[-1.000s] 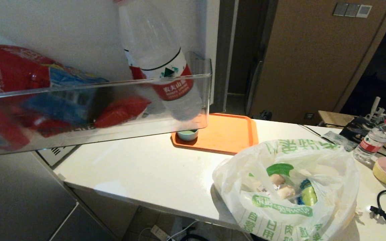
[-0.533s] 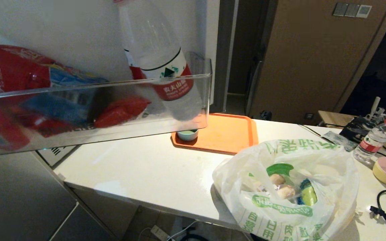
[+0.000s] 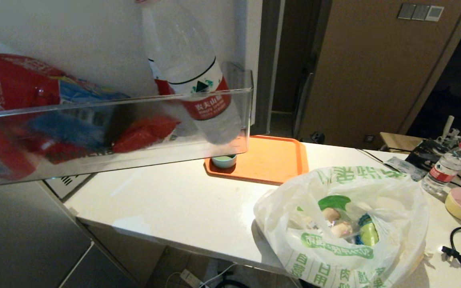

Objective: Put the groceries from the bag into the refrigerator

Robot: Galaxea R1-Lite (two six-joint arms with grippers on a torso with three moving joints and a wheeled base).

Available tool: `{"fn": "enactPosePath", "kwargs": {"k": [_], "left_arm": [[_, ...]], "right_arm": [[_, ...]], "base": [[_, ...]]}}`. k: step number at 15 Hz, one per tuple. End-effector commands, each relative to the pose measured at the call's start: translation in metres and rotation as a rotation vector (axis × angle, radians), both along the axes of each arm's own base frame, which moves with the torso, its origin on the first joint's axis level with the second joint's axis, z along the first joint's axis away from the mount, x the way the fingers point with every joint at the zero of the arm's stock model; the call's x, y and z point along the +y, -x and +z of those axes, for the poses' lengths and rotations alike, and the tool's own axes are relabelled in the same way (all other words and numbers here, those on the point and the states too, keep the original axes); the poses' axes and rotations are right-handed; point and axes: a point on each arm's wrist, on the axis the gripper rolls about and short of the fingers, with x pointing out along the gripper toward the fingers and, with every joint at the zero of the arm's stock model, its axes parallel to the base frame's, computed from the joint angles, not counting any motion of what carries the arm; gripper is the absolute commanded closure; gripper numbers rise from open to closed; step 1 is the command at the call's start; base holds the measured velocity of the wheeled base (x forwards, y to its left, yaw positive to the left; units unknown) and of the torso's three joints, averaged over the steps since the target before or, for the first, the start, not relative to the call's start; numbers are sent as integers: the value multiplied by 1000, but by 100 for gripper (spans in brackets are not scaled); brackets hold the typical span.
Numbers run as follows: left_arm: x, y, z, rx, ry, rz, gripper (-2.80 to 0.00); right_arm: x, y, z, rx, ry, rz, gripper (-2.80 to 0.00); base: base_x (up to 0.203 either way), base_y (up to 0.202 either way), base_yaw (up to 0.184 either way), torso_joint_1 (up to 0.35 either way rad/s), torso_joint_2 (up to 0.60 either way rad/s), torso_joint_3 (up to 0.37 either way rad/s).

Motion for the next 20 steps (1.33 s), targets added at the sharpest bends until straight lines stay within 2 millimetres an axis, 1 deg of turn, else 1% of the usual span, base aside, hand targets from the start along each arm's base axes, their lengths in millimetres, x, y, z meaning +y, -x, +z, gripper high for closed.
{"fn": "enactPosePath", "kwargs": {"k": [1, 3, 5, 9, 11, 13, 16, 19, 20], "left_arm": [[-3, -3, 3, 16, -17, 0, 0], [-13, -11, 11, 14, -10, -7, 0], [-22, -20, 18, -34, 42, 2, 0], [-26, -15, 23, -66, 78, 38, 0], [-24, -12, 41, -108, 109, 35, 0], [-26, -17, 48, -96, 104, 75, 0], [-32, -27, 58, -98, 161, 130, 0], [-36, -32, 65, -97, 176, 153, 0], [-37, -34, 67, -97, 191, 188, 0]], "right_arm": [[0, 0, 0, 3, 1, 1, 0], [0, 0, 0, 1, 1, 1, 0], [0, 0, 0, 1, 1, 1, 0], [0, 0, 0, 3, 1, 1, 0], [0, 0, 0, 1, 1, 1, 0], [0, 0, 0, 1, 1, 1, 0], [0, 0, 0, 1, 1, 1, 0], [0, 0, 0, 1, 1, 1, 0], [0, 0, 0, 1, 1, 1, 0]], "base": [[0, 0, 0, 0, 0, 0], [0, 0, 0, 0, 0, 0], [0, 0, 0, 0, 0, 0], [0, 0, 0, 0, 0, 0], [0, 0, 0, 0, 0, 0], [0, 0, 0, 0, 0, 0], [0, 0, 0, 0, 0, 0], [0, 0, 0, 0, 0, 0], [0, 0, 0, 0, 0, 0]]}}
